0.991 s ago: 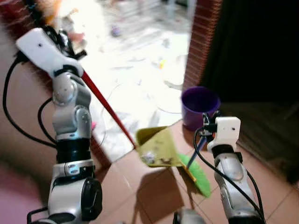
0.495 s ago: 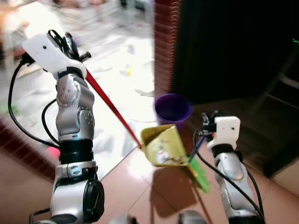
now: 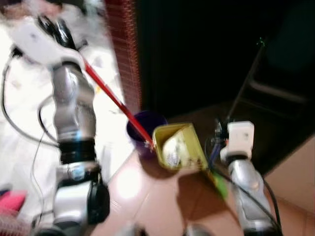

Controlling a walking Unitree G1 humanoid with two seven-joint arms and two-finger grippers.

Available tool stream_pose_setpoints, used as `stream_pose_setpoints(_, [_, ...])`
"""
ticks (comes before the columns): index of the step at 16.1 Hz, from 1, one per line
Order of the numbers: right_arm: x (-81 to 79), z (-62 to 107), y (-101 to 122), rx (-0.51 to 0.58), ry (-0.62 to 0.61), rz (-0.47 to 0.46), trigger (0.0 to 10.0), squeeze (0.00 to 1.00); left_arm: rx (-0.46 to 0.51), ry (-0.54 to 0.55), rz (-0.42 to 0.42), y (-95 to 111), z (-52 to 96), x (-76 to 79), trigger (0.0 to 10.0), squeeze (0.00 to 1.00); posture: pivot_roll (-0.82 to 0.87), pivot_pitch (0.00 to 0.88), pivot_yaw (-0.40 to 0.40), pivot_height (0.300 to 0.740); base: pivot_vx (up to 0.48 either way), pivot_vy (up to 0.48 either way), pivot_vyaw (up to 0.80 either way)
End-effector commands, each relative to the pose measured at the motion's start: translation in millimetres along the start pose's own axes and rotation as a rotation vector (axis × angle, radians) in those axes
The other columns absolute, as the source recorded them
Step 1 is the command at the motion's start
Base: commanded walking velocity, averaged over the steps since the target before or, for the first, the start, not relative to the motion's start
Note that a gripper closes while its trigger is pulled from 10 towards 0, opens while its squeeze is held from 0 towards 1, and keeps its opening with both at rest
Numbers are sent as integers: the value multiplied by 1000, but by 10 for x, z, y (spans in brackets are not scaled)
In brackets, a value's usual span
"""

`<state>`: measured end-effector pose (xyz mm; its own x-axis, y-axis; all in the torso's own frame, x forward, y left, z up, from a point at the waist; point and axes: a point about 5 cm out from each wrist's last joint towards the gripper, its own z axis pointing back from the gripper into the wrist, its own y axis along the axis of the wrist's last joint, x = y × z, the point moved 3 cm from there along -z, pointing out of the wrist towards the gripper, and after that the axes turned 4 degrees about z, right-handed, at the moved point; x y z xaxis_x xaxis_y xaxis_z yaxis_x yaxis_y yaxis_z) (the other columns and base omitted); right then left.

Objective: Sweep floor

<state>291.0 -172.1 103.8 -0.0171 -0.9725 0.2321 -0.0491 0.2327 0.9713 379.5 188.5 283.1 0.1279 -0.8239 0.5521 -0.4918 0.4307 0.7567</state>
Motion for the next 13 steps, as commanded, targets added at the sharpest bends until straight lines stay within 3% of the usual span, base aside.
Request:
stream_pose_setpoints(1, [-16, -27, 79, 32, 8, -18, 10000, 0, 72, -53, 35, 180, -33, 205, 10000, 0, -158, 0, 77, 740, 428, 0, -563])
stream_pose_setpoints(5, [-17, 2, 51, 23, 9, -18, 10000, 0, 120, -17, -28, 260, -126, 111, 10000, 0, -160, 0, 77, 740, 347, 262, -472])
stream_pose_setpoints(9, [-36, 15, 21, 9, 26, -27, 10000, 0, 227, -36, -114, 481, -225, 166, 10000, 0, -161, 0, 81, 740, 0, 405, -325])
stream_pose_setpoints(13, [-82, 28, -7, -7, 47, -52, 10000, 0, 202, -10, -156, 391, -226, 86, 10000, 0, -161, 0, 79, 740, 0, 0, 0])
